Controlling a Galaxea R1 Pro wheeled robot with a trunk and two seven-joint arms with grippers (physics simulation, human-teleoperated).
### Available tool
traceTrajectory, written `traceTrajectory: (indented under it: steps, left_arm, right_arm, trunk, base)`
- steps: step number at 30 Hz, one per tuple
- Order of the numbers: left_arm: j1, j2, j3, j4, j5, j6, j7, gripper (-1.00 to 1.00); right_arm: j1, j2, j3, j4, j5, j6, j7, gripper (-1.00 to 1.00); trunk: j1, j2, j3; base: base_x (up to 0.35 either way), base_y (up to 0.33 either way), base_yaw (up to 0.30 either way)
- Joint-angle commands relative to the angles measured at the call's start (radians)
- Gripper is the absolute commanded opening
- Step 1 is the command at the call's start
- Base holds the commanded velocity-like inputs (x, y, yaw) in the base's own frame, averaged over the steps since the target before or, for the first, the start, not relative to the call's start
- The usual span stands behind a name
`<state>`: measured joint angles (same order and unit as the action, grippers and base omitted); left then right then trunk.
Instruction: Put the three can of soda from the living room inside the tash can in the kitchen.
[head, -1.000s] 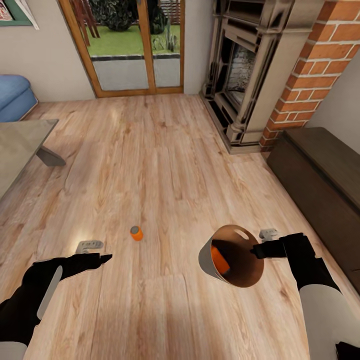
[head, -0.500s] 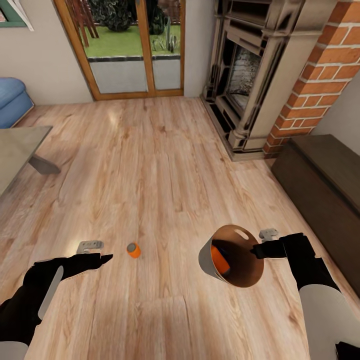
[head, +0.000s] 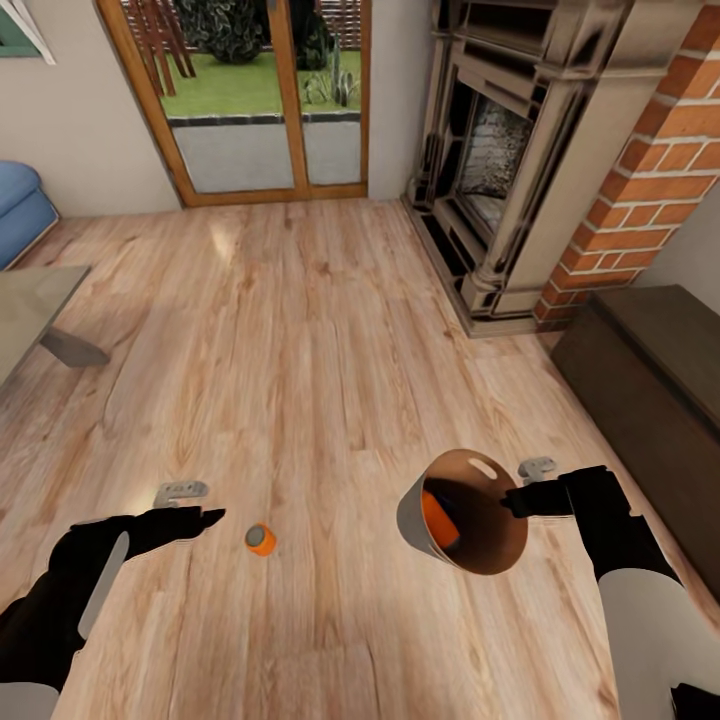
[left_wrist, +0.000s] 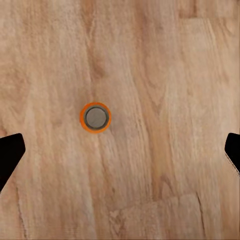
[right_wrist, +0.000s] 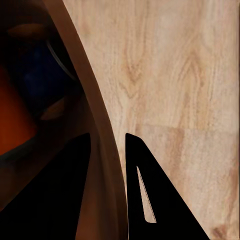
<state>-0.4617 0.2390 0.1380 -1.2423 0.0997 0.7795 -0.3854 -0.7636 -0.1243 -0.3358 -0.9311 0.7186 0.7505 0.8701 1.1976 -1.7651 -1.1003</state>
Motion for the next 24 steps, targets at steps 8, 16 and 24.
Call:
traceTrajectory:
  steps: [8,16,24]
  left_arm:
    - [0.000,-0.014,0.000,0.001,0.000,0.000,0.013,1.00]
    - [0.000,-0.015,0.000,0.001,0.000,0.000,0.016,1.00]
    - [0.002,-0.015,0.002,0.000,0.001,-0.001,0.016,1.00]
  right_arm:
    - [0.000,0.000,-0.001,0.000,-0.018,0.010,0.006,-1.00]
    - [0.000,0.000,0.000,0.000,-0.018,0.010,0.006,-1.00]
    - [0.000,0.006,0.002,0.000,-0.018,0.010,0.006,-1.00]
  trunk:
    - [0.000,0.000,0.000]
    - [0.000,0.000,0.000]
    - [0.000,0.000,-0.003]
  base:
    - [0.326,0.000,0.000]
    - [0.326,0.000,0.000]
    - [0.207,0.000,0.070]
